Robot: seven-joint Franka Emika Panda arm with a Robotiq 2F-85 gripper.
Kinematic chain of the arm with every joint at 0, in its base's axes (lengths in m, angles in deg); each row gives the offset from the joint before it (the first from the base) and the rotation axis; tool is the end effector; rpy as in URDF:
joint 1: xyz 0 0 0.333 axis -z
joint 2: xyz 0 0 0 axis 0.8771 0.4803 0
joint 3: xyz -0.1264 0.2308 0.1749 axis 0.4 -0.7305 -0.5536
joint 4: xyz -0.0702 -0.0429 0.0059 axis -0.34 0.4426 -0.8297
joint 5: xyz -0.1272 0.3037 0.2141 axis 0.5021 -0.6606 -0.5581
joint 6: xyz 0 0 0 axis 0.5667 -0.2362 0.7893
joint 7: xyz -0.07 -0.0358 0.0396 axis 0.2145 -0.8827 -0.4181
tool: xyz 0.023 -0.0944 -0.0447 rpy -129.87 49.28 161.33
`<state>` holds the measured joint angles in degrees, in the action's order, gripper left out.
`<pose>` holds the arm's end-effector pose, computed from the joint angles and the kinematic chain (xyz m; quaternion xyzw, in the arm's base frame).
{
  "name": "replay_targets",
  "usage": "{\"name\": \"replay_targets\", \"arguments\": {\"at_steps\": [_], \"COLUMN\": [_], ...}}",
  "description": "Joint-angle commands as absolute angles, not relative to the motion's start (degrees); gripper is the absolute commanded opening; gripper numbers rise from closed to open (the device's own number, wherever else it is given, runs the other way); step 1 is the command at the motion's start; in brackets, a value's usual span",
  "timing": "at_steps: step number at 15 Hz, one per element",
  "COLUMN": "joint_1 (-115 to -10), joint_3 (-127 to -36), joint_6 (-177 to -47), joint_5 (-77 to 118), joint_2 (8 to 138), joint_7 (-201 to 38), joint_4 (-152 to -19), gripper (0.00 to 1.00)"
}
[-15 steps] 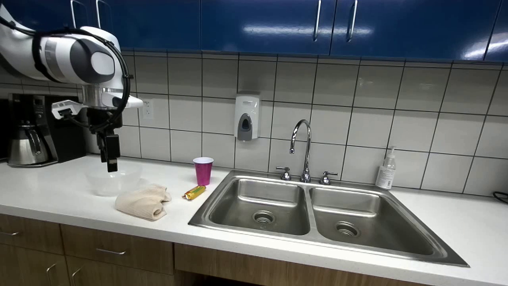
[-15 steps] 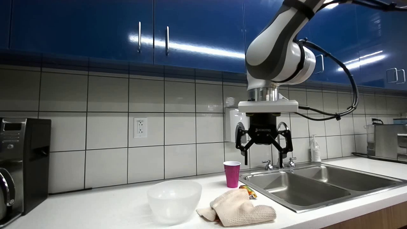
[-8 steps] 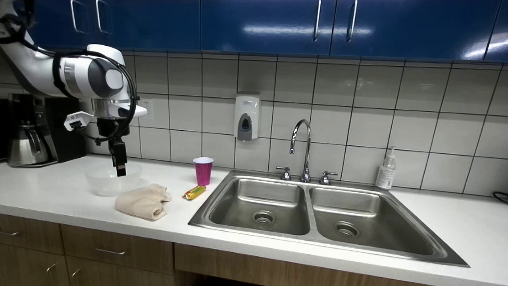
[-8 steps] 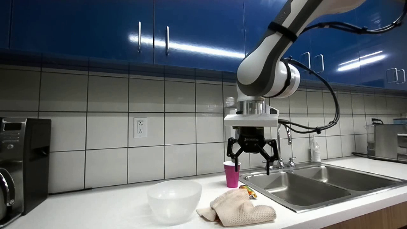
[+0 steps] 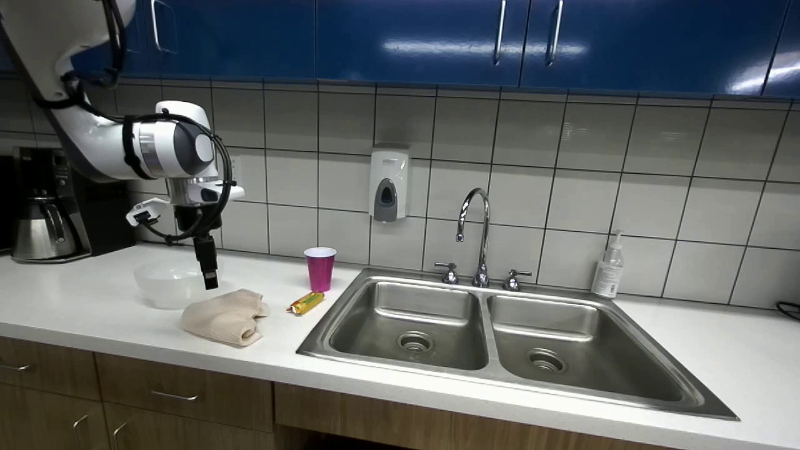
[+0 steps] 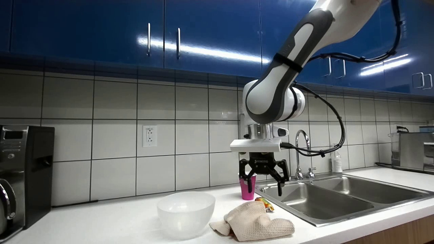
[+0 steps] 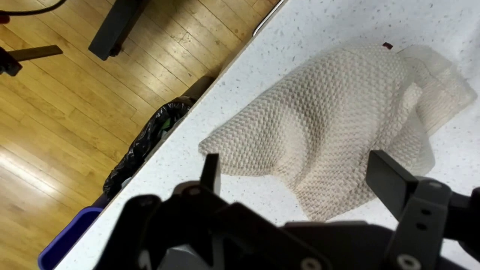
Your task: Put the towel in the bowl
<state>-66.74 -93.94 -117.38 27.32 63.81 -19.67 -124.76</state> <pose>0.5085 0.1295 0.2932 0.9227 -0.3829 0.0332 0.0296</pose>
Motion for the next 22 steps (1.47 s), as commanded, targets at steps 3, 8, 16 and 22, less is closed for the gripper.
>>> {"name": "replay_targets", "arguments": {"at_steps": [3, 8, 16, 22], "joint_1": [-70.7, -73.8, -76.9, -77.5], "joint_3": [-89.9, -86.5, -82.2, -81.3], "joint_6": [-118.8, -122.5, -123.7, -123.8], "joint_5": [30.1, 31.7, 31.9, 31.0], "joint_2": [70.2, 74.8, 81.7, 84.4], "joint_7": [-13.8, -9.1, -6.1, -6.5], "joint_4": [-119.3, -116.5, -111.2, -109.7], "gripper": [1.0, 1.0, 1.0, 1.0]}}
